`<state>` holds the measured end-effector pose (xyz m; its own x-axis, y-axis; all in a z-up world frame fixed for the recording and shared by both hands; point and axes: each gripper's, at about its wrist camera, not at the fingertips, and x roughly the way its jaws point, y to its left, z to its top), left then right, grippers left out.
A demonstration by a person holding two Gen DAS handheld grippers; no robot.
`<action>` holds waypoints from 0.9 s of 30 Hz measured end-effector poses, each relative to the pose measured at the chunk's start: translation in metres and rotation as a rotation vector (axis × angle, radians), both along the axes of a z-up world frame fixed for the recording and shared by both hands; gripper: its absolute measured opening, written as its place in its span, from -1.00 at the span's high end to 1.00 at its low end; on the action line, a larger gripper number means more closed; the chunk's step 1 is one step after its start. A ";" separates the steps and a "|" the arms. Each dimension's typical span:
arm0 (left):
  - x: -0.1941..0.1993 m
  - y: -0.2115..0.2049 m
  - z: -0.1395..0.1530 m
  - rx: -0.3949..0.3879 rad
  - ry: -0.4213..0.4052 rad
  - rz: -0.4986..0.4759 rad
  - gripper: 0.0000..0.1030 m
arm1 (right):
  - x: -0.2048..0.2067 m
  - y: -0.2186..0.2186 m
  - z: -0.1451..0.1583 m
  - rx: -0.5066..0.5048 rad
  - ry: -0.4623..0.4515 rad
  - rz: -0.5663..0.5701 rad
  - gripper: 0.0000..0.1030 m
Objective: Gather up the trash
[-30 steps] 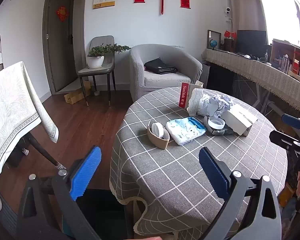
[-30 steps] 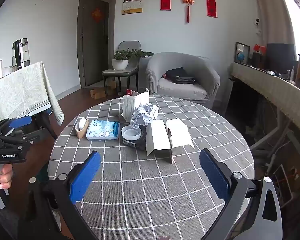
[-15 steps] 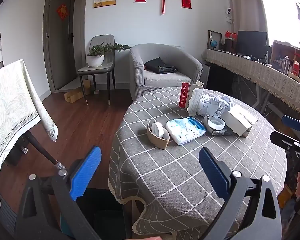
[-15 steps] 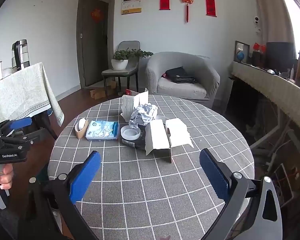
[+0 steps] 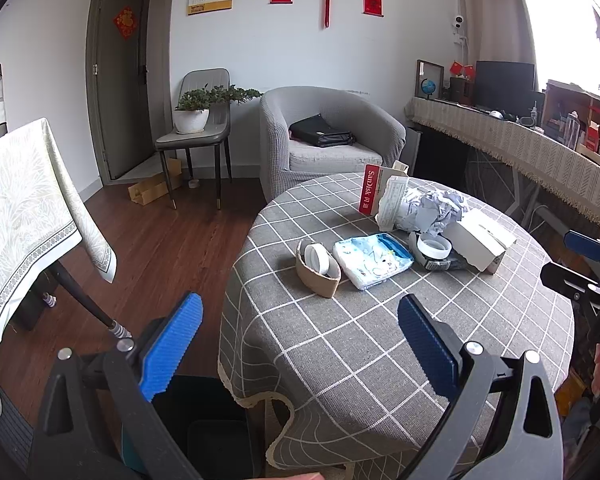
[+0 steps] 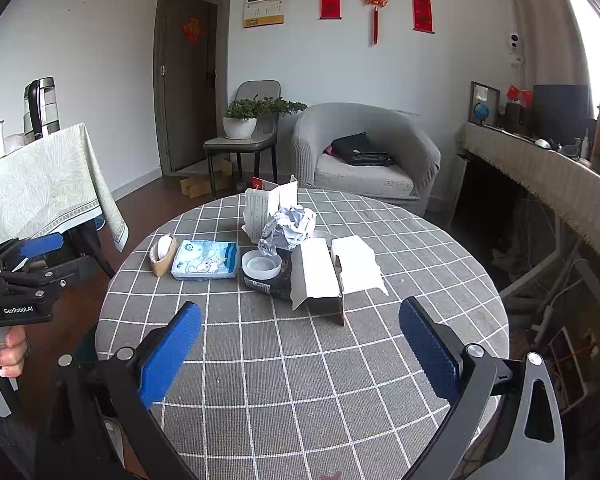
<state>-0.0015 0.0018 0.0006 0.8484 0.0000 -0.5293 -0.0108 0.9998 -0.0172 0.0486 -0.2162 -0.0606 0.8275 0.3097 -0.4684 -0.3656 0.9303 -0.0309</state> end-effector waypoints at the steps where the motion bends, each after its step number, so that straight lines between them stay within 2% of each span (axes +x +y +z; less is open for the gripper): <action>1: 0.001 0.001 0.000 -0.006 0.002 0.002 -0.94 | 0.000 0.000 0.000 0.000 0.000 0.000 -0.94; 27: 0.002 0.002 0.000 -0.005 0.003 0.003 -0.94 | -0.002 -0.001 -0.002 -0.011 0.000 0.000 -0.94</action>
<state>0.0003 0.0034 0.0003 0.8469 -0.0003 -0.5318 -0.0134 0.9997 -0.0219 0.0470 -0.2167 -0.0626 0.8276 0.3043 -0.4716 -0.3655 0.9299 -0.0414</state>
